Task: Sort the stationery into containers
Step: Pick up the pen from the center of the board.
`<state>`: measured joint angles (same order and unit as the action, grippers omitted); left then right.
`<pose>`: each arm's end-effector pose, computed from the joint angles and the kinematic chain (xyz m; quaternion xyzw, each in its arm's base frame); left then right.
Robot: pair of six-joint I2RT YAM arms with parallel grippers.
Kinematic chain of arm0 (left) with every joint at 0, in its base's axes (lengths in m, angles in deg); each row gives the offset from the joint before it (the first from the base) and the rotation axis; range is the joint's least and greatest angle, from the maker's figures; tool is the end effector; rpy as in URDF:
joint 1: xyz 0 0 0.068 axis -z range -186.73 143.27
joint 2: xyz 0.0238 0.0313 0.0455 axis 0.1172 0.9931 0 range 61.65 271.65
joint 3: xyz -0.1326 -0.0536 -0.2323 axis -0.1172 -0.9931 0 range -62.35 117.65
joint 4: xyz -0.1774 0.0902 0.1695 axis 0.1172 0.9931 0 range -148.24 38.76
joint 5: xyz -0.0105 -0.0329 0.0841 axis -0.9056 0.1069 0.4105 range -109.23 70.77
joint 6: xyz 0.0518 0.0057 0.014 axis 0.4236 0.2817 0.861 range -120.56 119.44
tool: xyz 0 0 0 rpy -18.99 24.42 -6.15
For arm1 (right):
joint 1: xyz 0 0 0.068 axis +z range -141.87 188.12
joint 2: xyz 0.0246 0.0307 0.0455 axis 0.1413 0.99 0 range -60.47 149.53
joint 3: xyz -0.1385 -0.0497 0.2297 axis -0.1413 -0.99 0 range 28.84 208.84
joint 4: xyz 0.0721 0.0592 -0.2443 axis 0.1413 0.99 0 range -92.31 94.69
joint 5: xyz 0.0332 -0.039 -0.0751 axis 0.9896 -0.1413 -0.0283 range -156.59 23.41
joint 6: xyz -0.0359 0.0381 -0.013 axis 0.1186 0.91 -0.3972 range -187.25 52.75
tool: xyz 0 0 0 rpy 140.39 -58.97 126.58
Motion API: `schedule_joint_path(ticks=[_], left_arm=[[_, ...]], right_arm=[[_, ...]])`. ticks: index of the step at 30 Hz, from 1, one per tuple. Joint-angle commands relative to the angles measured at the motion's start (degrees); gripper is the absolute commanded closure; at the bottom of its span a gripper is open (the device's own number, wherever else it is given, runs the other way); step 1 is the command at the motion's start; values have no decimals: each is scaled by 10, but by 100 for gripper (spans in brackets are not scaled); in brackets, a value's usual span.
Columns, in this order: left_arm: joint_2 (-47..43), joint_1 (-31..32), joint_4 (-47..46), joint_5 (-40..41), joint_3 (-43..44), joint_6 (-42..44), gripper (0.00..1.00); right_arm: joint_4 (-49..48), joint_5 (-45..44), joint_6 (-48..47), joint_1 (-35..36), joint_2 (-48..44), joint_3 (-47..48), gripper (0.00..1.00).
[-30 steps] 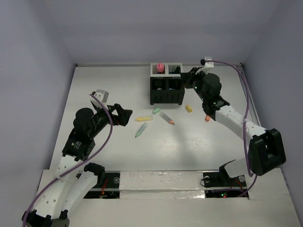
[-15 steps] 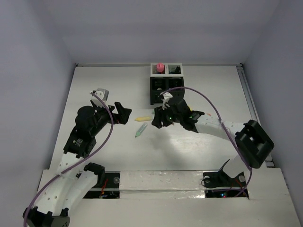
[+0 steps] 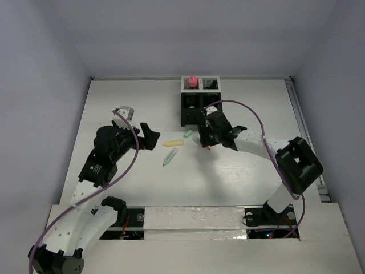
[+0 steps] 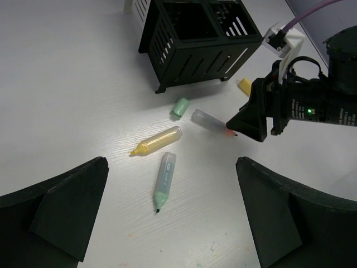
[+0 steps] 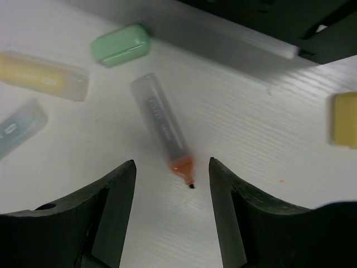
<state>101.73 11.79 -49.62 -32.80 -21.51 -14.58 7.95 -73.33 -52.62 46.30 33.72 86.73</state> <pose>0.1583 -0.0618 0.3319 0.1070 0.7450 -0.2683 0.6013 0.2758 0.2115 0.2007 -0.1679 0.9123 0.1153 0.3551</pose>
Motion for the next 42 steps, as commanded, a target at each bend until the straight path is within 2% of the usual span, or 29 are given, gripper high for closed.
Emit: schedule_joint_path(ticks=[1, 10, 13, 16, 17, 19, 20, 21, 26, 29, 32, 33, 34, 42], left_arm=[[-4, -3, -17, -17, 9, -3, 1], [11, -3, -19, -24, 8, -4, 1], [11, -3, -19, -23, 6, -7, 1], [21, -3, -20, -25, 5, -15, 1], [25, -3, -21, -30, 6, -19, 1], [37, -3, -25, -37, 6, -26, 1], [42, -3, -25, -42, 6, -28, 1], [46, -3, -24, -44, 6, -29, 1], [59, -3, -39, -88, 2, -51, 1], [74, -3, -75, -158, -1, -87, 1], [98, -3, -128, -209, -12, -140, 11], [105, -3, -142, -218, -15, -154, 17], [120, -3, -164, -226, -22, -166, 28], [175, -3, -214, -269, -36, -216, 40]], right_arm=[[3, 16, -32, -13, 25, 1, 39], [5, 52, -77, -18, 93, 56, 36], [20, 61, -85, -18, 111, 65, 41], [22, 63, -85, -18, 112, 56, 59], [24, 80, -86, -18, 110, 53, 72], [25, 88, -82, -18, 95, 44, 82], [25, 89, -80, -18, 86, 33, 93], [24, 91, -78, -18, 77, 26, 96], [24, 118, -80, 4, -42, -12, 98], [15, 147, -88, 43, -104, -16, 98], [-2, 168, -88, 53, -143, -16, 97], [-9, 179, -87, 60, -150, -15, 98], [-16, 183, -87, 67, -156, -10, 97], [-21, 191, -102, 105, -156, 30, 98]])
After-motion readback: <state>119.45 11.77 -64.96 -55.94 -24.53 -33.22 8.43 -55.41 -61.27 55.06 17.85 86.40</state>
